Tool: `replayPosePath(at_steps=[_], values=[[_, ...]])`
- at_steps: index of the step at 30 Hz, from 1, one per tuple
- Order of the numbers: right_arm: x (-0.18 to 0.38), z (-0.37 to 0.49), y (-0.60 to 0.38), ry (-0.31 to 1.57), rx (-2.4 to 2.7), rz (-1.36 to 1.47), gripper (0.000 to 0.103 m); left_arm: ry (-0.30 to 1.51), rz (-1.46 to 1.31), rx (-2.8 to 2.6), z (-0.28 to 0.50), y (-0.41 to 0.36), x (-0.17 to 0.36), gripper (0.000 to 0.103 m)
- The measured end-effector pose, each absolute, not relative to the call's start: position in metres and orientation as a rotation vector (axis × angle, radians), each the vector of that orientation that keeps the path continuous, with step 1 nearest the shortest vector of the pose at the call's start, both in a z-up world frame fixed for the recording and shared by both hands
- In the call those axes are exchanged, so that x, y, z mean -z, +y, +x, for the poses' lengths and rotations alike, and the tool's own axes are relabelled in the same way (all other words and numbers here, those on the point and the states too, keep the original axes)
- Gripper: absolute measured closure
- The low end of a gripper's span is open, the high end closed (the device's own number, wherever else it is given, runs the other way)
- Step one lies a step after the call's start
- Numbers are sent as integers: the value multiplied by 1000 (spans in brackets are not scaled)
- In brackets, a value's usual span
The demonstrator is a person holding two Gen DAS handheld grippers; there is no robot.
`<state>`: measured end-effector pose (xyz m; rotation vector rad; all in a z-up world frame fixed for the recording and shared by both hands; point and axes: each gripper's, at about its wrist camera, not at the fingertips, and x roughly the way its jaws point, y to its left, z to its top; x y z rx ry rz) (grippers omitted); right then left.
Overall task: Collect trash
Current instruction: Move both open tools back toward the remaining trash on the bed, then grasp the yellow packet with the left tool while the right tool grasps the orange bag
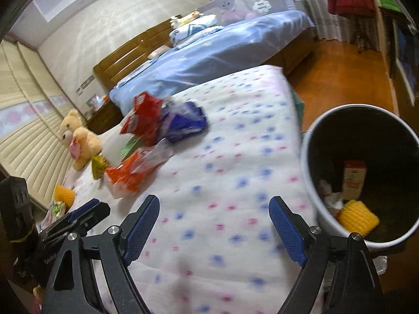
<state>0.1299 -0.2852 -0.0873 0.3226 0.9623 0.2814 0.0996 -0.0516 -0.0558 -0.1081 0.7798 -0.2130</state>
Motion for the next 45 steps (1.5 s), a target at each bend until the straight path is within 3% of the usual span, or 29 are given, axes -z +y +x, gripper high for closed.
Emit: replayPosePath(at_steps=[19,45], values=[[96,144,-176,1003,-443,247,16,797,-152,52,131,8,61,46],[115,182,-138,1046,-426,302,16,850,-145,19,227,39,88,45]])
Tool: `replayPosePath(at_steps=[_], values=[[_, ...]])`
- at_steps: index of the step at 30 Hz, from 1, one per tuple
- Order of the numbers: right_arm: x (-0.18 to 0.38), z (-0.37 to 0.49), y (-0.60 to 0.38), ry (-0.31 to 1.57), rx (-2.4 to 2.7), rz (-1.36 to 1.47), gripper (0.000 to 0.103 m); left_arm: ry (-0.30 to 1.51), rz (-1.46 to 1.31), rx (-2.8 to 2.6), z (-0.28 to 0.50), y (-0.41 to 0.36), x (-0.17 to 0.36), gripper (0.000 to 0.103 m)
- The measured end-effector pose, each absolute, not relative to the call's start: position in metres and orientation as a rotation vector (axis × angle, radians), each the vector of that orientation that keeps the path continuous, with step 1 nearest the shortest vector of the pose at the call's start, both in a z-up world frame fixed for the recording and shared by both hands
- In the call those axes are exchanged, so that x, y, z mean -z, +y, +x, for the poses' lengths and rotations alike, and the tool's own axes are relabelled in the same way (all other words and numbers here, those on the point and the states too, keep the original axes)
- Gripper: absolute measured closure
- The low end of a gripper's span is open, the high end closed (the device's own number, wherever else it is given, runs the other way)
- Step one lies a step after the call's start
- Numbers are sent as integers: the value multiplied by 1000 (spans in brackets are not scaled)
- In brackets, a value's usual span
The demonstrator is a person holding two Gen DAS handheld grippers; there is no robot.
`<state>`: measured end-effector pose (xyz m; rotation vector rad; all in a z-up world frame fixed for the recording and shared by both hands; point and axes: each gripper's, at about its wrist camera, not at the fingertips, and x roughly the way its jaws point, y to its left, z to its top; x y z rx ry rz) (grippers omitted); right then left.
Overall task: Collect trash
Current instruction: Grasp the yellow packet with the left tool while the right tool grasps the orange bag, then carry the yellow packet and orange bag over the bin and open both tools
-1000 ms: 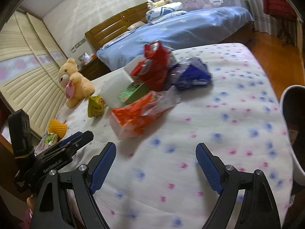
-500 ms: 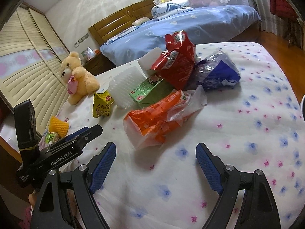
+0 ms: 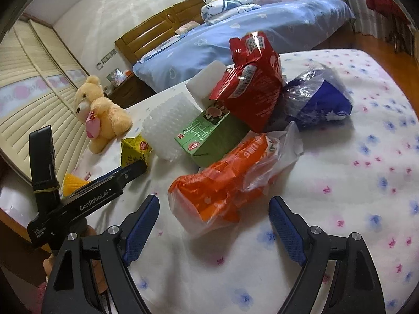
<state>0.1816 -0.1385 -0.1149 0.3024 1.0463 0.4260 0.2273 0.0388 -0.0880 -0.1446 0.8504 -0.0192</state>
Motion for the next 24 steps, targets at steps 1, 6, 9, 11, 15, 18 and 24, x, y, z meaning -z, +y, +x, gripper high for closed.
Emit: replayPosePath(at_steps=[1,6,9,11,15,18,24], values=[[115,182,-139,1045,-422,305,16,850,-145,15,229,39,89,46],[114,180,-143,1022,-394,298,38,849,-144,27,233,37,91,82],[114,178,-147,1019,-405,309,49,847,-125,31,232,34,92,95],[112,175,-150,1012,-416,297,59,830,-117,31,228,33,89,96],[107,167,-156,1009,-441,284,66,821,-126,40,214,32,86,97],[104,159,-164,1007,-450,281,67,812,-147,56,199,31,82,97],[100,144,-179,1015,-466,265,67,803,-167,119,165,15,73,97]])
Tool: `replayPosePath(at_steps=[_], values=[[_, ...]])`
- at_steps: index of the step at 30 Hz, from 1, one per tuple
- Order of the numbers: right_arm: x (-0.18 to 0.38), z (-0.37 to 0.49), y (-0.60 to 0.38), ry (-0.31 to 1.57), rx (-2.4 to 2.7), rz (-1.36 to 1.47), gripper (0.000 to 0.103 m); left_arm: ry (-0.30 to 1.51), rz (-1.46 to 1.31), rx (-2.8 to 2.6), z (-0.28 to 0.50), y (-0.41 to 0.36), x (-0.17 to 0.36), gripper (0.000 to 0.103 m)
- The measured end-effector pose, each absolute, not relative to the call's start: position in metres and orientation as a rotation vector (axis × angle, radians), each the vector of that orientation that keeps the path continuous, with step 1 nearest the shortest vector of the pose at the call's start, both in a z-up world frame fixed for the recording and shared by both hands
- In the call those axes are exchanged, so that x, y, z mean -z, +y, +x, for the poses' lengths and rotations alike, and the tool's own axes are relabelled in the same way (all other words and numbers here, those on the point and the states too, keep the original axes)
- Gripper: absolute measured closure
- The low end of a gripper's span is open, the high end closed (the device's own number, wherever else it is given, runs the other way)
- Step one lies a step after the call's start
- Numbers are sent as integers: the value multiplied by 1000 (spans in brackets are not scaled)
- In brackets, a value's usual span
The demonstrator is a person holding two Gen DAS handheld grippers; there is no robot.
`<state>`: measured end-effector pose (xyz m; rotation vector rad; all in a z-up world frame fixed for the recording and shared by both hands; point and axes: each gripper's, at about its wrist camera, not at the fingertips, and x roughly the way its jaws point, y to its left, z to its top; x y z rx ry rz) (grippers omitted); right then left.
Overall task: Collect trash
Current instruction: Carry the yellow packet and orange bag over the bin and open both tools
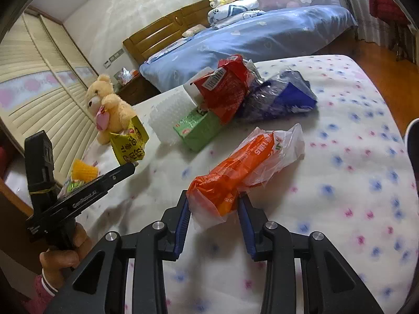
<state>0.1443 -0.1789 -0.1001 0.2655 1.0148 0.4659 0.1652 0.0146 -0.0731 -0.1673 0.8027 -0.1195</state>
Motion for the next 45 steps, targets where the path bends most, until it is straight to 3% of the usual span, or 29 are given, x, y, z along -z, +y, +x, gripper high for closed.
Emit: replayPosePath(at_steps=[18,45], values=[[84,111,-262,969,-332,238,67,819,-87,344,133,-68,55,97],[74,94,-356,921,-174,303,67,844,49,512,155,-169,59,97]])
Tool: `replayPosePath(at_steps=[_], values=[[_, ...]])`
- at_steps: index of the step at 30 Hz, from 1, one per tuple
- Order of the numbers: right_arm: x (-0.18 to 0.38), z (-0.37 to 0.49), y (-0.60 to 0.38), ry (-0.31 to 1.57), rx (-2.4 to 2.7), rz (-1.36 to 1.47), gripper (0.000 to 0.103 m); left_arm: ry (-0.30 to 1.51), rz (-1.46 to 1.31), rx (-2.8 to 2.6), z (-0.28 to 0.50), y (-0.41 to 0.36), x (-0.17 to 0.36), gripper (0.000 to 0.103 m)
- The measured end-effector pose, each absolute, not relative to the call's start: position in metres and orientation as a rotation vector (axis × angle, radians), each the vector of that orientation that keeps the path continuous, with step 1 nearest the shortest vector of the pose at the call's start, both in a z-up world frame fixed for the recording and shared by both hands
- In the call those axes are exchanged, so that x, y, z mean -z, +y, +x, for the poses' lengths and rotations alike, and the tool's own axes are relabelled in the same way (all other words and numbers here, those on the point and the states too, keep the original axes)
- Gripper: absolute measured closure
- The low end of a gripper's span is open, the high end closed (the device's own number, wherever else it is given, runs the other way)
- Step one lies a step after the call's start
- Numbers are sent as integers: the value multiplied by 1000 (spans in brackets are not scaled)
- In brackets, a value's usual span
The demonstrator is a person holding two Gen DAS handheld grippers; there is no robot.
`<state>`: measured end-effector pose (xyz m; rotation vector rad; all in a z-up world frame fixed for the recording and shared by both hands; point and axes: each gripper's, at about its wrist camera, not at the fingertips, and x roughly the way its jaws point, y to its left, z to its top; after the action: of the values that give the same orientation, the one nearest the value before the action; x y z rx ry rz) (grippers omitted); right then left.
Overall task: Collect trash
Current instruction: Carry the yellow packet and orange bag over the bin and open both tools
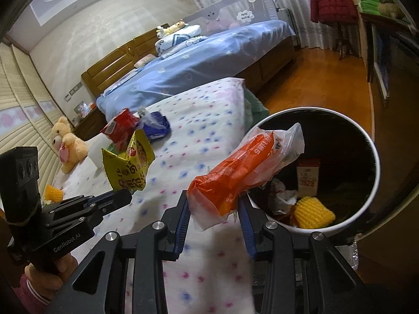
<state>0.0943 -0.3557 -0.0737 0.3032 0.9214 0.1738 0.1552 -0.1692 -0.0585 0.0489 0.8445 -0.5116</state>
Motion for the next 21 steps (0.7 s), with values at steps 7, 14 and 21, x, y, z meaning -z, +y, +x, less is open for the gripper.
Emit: replayPosePath(at_steps=[7,14,21], values=[[74,93,-383,928,-129,313,67,844,74,548,159,-195,60,97],[78,95,-407,933,-93,336,67,856,98,580,169,-219,64,97],[83,101,-421,946,-70,350,67,867,114,598,180,-238,70,97]])
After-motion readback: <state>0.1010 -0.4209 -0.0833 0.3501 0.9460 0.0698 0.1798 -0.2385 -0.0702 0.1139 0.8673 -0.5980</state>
